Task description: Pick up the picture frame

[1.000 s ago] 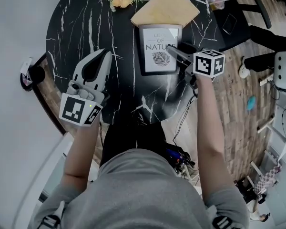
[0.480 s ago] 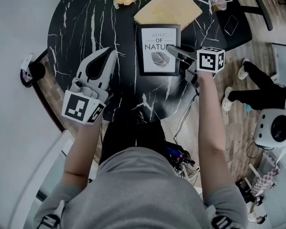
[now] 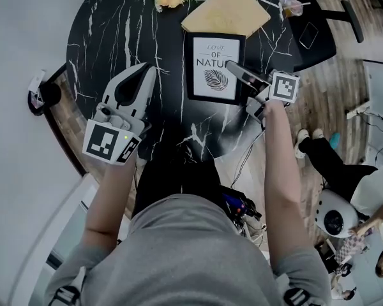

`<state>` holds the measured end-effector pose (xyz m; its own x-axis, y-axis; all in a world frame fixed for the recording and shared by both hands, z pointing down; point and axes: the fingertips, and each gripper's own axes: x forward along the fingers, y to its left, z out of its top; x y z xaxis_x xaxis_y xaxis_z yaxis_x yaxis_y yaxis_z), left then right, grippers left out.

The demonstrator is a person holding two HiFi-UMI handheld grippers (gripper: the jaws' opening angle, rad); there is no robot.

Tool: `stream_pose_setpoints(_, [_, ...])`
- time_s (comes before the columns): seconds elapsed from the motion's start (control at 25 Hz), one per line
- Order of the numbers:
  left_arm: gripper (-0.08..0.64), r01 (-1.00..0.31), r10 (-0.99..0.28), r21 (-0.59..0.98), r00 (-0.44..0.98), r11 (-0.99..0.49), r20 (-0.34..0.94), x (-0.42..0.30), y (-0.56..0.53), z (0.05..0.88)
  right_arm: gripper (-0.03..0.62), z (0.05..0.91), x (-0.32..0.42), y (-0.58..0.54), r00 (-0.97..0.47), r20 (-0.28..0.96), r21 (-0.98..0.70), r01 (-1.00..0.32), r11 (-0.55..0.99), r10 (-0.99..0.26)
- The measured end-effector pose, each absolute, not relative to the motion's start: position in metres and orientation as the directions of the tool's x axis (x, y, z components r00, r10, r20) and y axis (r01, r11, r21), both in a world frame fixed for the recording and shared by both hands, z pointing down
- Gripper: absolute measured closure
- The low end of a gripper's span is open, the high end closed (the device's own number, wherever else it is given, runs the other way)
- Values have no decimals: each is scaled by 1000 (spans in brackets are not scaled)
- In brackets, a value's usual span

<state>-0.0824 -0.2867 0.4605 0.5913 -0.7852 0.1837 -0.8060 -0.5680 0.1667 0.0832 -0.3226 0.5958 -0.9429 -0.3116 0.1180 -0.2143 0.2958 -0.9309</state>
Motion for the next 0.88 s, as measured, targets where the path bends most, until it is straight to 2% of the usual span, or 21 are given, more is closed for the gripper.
stream_pose_setpoints(0.48, [554,-799,-781,160,601,-580,170,-84,-281,448,549,575,85,-317,-935,118,-918,-231,321,-335])
stream_pose_setpoints(0.88, [554,-799,-786,149,600,-582,151,-85,-274,433,551,537,87,-315,-930,73,-904,-214,371,-360])
